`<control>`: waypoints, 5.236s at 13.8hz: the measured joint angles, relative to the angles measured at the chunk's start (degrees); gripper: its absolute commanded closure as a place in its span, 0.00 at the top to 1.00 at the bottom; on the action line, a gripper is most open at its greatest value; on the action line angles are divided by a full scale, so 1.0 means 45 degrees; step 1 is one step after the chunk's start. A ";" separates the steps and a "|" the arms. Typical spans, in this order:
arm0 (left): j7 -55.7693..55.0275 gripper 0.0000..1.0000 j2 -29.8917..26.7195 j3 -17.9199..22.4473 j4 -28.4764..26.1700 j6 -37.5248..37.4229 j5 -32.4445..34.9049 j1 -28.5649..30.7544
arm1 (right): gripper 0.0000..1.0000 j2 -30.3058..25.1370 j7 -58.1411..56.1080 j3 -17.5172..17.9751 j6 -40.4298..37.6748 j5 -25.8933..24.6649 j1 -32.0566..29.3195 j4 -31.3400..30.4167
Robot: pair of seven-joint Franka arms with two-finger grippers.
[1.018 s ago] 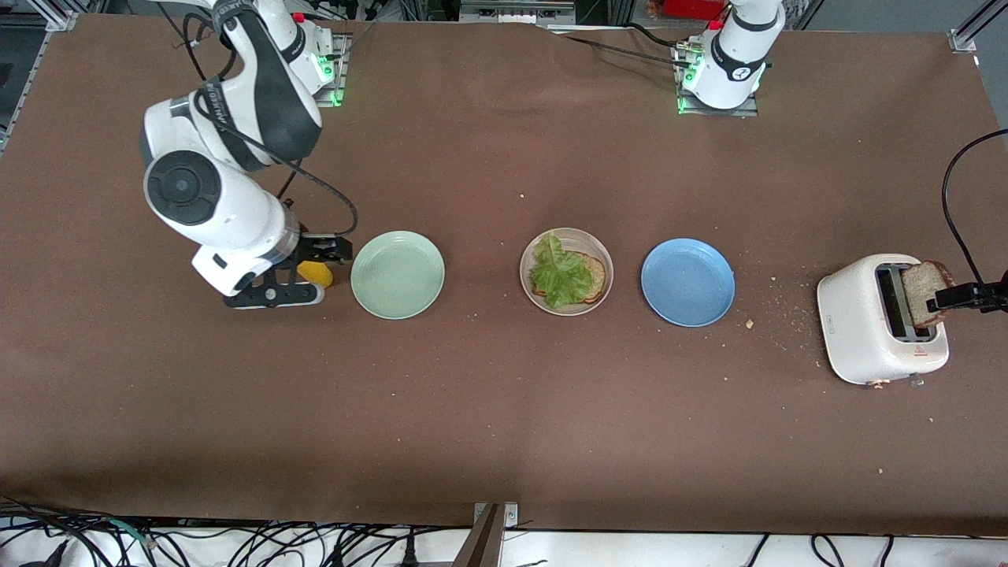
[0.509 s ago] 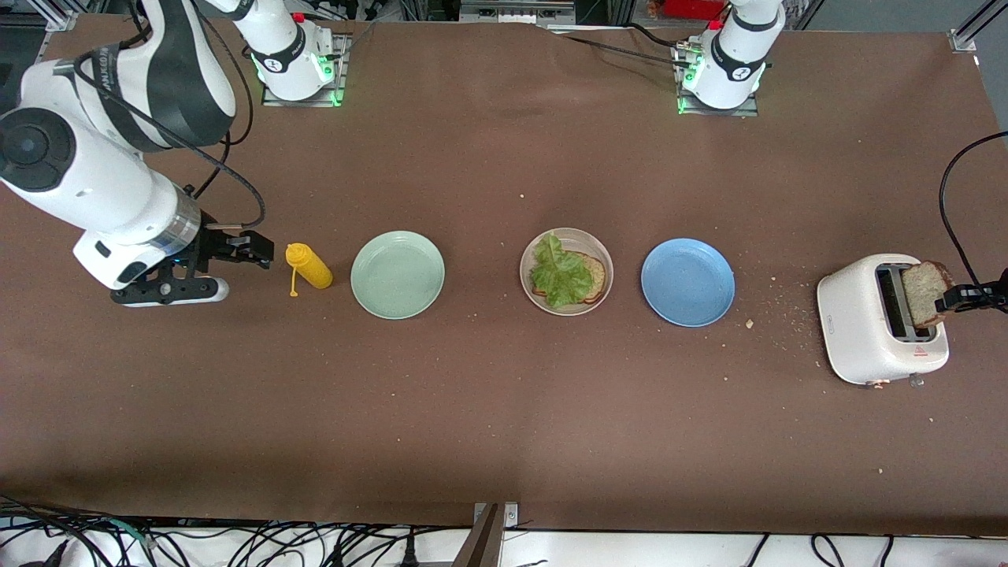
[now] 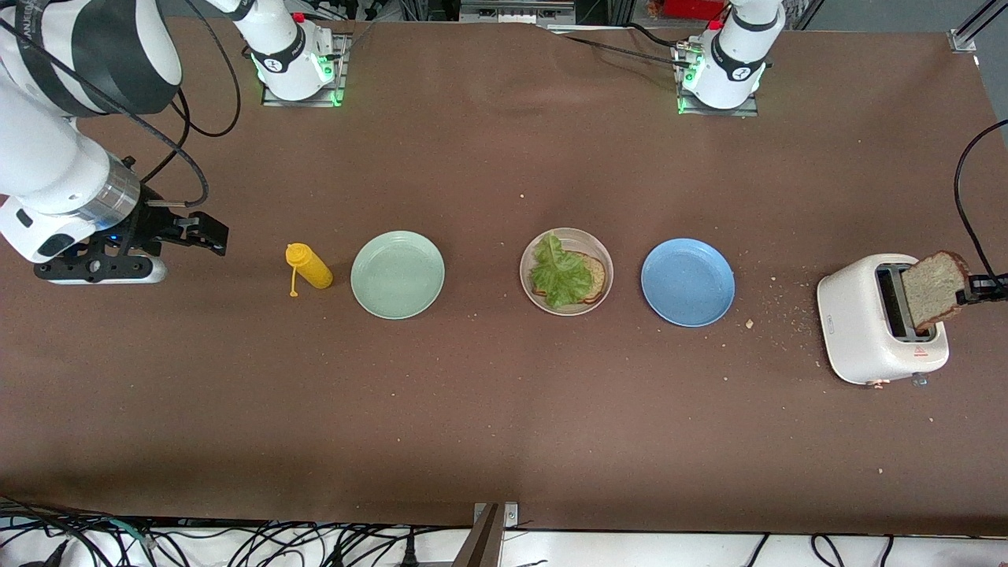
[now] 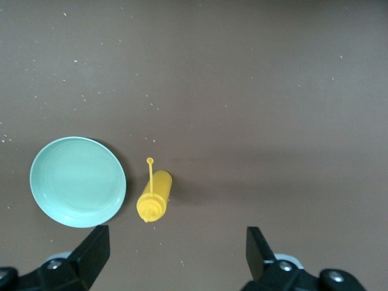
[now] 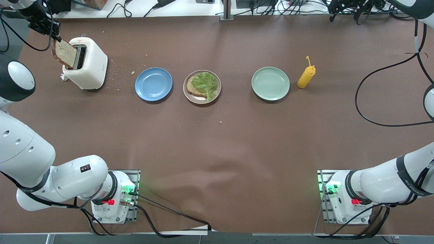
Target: Make sandwich in beige plate with both arms
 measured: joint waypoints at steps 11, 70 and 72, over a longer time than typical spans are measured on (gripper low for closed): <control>-0.0226 0.00 -0.0838 -0.1768 0.2155 -0.3540 0.0460 -0.3238 | 1.00 -0.0617 -0.0018 0.0522 -0.1635 -0.0049 -0.1227 0.0617; -0.5430 1.00 -0.2316 -0.1654 0.0600 -0.2695 0.0299 -0.5058 | 1.00 -0.0285 0.0002 0.0637 -0.1172 -0.0006 -0.1257 0.0917; -0.5431 1.00 -0.3285 -0.1576 -0.0339 -0.2514 -0.0121 -0.4809 | 1.00 -0.0286 0.0002 0.0629 -0.1171 -0.0006 -0.1267 0.0919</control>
